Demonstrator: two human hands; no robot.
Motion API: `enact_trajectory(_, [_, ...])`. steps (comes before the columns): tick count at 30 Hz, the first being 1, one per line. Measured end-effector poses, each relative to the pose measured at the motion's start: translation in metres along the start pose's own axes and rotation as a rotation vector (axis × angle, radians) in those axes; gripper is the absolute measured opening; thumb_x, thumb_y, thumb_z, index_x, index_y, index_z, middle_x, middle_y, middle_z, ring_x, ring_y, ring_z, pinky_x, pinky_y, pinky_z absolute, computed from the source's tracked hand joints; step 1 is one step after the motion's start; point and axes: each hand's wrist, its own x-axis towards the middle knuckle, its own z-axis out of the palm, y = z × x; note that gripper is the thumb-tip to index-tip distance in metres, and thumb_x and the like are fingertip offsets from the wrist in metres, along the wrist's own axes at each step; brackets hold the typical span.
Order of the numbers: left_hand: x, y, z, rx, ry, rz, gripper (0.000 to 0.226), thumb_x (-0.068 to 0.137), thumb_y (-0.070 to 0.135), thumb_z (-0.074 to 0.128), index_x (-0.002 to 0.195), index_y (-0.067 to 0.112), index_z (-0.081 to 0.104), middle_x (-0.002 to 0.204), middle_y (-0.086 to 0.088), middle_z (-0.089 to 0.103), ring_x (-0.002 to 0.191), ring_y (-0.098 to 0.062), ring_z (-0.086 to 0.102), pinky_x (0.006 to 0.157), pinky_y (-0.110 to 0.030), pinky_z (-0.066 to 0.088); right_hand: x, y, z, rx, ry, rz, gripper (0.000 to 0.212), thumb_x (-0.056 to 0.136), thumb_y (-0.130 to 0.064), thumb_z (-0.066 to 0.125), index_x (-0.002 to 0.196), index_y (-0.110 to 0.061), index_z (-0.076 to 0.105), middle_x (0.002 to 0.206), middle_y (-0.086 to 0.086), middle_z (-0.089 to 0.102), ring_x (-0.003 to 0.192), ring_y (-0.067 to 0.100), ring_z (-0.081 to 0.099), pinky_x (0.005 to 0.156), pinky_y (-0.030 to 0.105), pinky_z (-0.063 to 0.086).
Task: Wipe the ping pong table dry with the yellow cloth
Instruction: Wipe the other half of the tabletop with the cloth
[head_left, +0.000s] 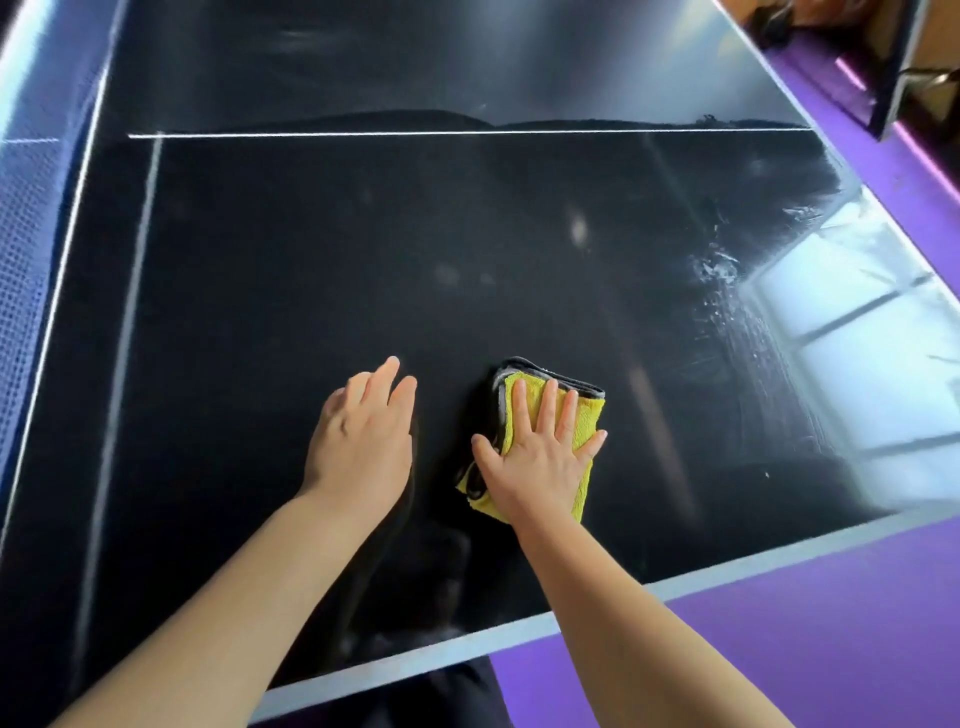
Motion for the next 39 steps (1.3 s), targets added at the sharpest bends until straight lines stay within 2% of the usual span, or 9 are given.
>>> enact_trajectory(9, [-0.093, 0.023, 0.030, -0.028, 0.015, 0.027, 0.051, 0.064, 0.012, 0.081, 0.112, 0.011, 0.064, 0.127, -0.014, 0.058, 0.105, -0.029, 0.059, 0.085, -0.041, 0.050, -0.104, 0.031, 0.029, 0.037, -0.010, -0.036, 0.072, 0.094, -0.056, 0.026, 0.154, -0.041, -0.010, 0.162, -0.002, -0.023, 0.146, 0.022, -0.029, 0.118, 0.054, -0.014])
enact_trajectory(15, [-0.129, 0.033, 0.034, -0.050, -0.035, -0.001, 0.057, 0.044, 0.007, 0.089, 0.098, 0.008, 0.069, 0.115, -0.016, 0.064, 0.092, -0.032, 0.064, 0.072, -0.041, 0.054, -0.151, 0.040, 0.045, 0.109, -0.006, -0.135, 0.076, 0.082, -0.047, 0.029, 0.154, -0.044, 0.004, 0.163, -0.004, -0.015, 0.149, 0.020, -0.020, 0.116, 0.044, -0.016])
enact_trajectory(18, [-0.147, 0.038, 0.025, -0.041, -0.025, -0.046, 0.050, 0.074, 0.014, 0.074, 0.122, 0.013, 0.059, 0.138, -0.011, 0.049, 0.117, -0.028, 0.052, 0.092, -0.038, 0.045, -0.169, 0.049, 0.051, 0.208, 0.050, -0.213, 0.071, 0.082, -0.035, 0.044, 0.152, -0.036, 0.031, 0.163, 0.001, 0.016, 0.152, 0.027, 0.010, 0.119, 0.048, 0.006])
enact_trajectory(21, [-0.166, 0.044, 0.016, -0.037, 0.017, -0.078, 0.050, 0.086, 0.015, 0.061, 0.134, 0.014, 0.048, 0.148, -0.010, 0.036, 0.128, -0.027, 0.040, 0.101, -0.037, 0.038, -0.180, 0.070, 0.058, 0.172, 0.075, -0.313, 0.078, 0.066, -0.021, 0.081, 0.140, -0.026, 0.053, 0.152, 0.007, 0.043, 0.138, 0.033, 0.043, 0.106, 0.053, 0.039])
enact_trajectory(23, [-0.180, 0.056, 0.007, -0.057, 0.032, -0.105, 0.050, 0.079, 0.012, 0.069, 0.128, 0.009, 0.055, 0.143, -0.013, 0.044, 0.121, -0.031, 0.047, 0.095, -0.040, 0.043, -0.189, 0.091, 0.050, 0.099, 0.028, -0.337, 0.106, 0.052, -0.020, 0.094, 0.146, -0.025, 0.045, 0.158, 0.006, 0.032, 0.143, 0.032, 0.035, 0.107, 0.051, 0.041])
enact_trajectory(25, [-0.197, 0.074, 0.001, -0.055, 0.036, -0.098, 0.053, 0.062, 0.005, 0.081, 0.112, 0.005, 0.065, 0.128, -0.018, 0.056, 0.105, -0.035, 0.058, 0.080, -0.044, 0.051, -0.201, 0.119, 0.039, 0.040, -0.088, -0.298, 0.113, 0.064, -0.019, 0.089, 0.155, -0.028, 0.023, 0.165, 0.002, 0.009, 0.150, 0.028, 0.012, 0.113, 0.042, 0.028])
enact_trajectory(29, [-0.241, 0.130, -0.008, -0.088, 0.102, -0.056, 0.055, 0.041, -0.001, 0.087, 0.093, 0.004, 0.070, 0.110, -0.019, 0.065, 0.086, -0.036, 0.063, 0.065, -0.043, 0.054, -0.244, 0.196, 0.028, 0.178, -0.061, -0.109, 0.095, 0.072, -0.017, 0.075, 0.152, -0.030, 0.026, 0.158, 0.001, 0.024, 0.133, 0.030, 0.033, 0.103, 0.034, 0.037])
enact_trajectory(34, [-0.297, 0.221, -0.021, -0.181, 0.085, -0.061, 0.046, 0.074, 0.007, 0.068, 0.119, 0.012, 0.060, 0.139, -0.008, 0.048, 0.120, -0.028, 0.049, 0.083, -0.041, 0.049, -0.302, 0.303, 0.005, 0.075, 0.074, -0.119, 0.074, 0.086, -0.016, 0.063, 0.151, -0.031, 0.031, 0.158, -0.001, 0.028, 0.136, 0.029, 0.033, 0.098, 0.035, 0.039])
enact_trajectory(39, [-0.326, 0.281, -0.042, -0.180, 0.081, 0.003, 0.048, 0.092, 0.015, 0.048, 0.139, 0.018, 0.038, 0.154, -0.002, 0.021, 0.137, -0.022, 0.025, 0.103, -0.035, 0.035, -0.340, 0.363, -0.023, 0.089, 0.176, -0.142, 0.071, 0.078, -0.006, 0.065, 0.143, -0.025, 0.047, 0.147, 0.001, 0.045, 0.130, 0.035, 0.040, 0.088, 0.040, 0.042])
